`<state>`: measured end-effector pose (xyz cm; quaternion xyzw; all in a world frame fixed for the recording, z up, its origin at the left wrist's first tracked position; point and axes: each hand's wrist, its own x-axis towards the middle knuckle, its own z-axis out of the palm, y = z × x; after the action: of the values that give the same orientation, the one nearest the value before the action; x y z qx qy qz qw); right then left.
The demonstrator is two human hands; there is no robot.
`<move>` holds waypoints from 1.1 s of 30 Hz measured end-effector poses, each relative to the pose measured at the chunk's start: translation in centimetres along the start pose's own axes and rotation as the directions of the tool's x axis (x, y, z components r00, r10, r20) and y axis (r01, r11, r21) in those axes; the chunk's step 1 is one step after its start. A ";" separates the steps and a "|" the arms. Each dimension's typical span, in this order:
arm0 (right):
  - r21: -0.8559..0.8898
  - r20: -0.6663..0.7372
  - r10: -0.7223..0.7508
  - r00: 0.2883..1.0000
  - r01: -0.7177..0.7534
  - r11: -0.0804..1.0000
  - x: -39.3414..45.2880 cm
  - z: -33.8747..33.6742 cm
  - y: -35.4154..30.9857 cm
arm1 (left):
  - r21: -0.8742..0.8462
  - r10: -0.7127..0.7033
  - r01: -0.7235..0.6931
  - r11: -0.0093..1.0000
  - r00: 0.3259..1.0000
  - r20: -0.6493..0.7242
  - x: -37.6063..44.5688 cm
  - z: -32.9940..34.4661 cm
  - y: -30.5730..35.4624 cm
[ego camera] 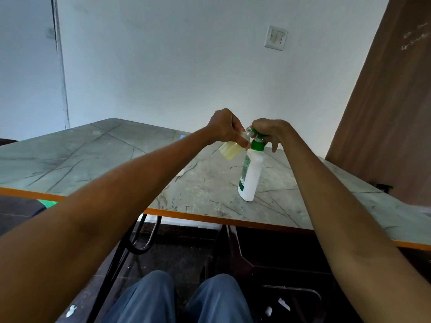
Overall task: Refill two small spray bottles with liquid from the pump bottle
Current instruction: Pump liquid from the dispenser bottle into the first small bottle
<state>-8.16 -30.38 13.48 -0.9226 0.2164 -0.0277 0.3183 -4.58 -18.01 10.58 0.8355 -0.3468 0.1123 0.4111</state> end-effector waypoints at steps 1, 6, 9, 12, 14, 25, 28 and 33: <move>0.001 0.000 0.005 1.000 -0.005 1.000 0.0 -0.1 0.1 | 0.011 0.009 -0.009 1.000 1.000 0.000 0.0 0.0 0.0; 0.040 0.021 0.041 0.999 -0.042 0.998 0.5 0.5 0.7 | 0.028 0.017 -0.017 0.999 1.000 0.014 0.0 0.4 -0.4; 0.046 0.020 0.045 0.999 -0.046 0.998 0.2 0.7 0.6 | 0.024 0.009 -0.009 1.000 1.000 0.009 -0.1 0.6 -0.5; 0.024 0.007 0.040 0.999 -0.040 0.999 -0.3 0.6 0.4 | 0.031 0.021 -0.021 0.999 1.000 0.005 -0.1 0.5 -0.5; 0.012 0.003 0.030 1.000 -0.030 0.999 -0.4 0.3 0.3 | 0.012 0.017 -0.017 1.000 1.000 -0.003 -0.2 0.4 -0.2; -0.027 -0.005 0.039 0.999 -0.039 0.999 -0.8 0.6 0.2 | -0.069 -0.019 0.017 0.997 0.999 -0.031 -0.5 1.2 -0.9; -0.058 -0.006 0.028 1.000 -0.028 0.998 -1.0 0.4 0.1 | -0.055 -0.007 0.006 0.998 1.000 -0.028 -0.5 1.1 -0.9; -0.055 0.018 0.011 1.000 -0.010 0.998 -1.6 -0.1 -0.3 | -0.060 -0.011 0.008 0.998 0.999 -0.049 -0.4 0.9 -0.4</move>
<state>-9.56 -29.57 13.90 -0.9300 0.2189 -0.0120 0.2949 -4.67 -18.39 9.58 0.8216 -0.3356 0.1205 0.4448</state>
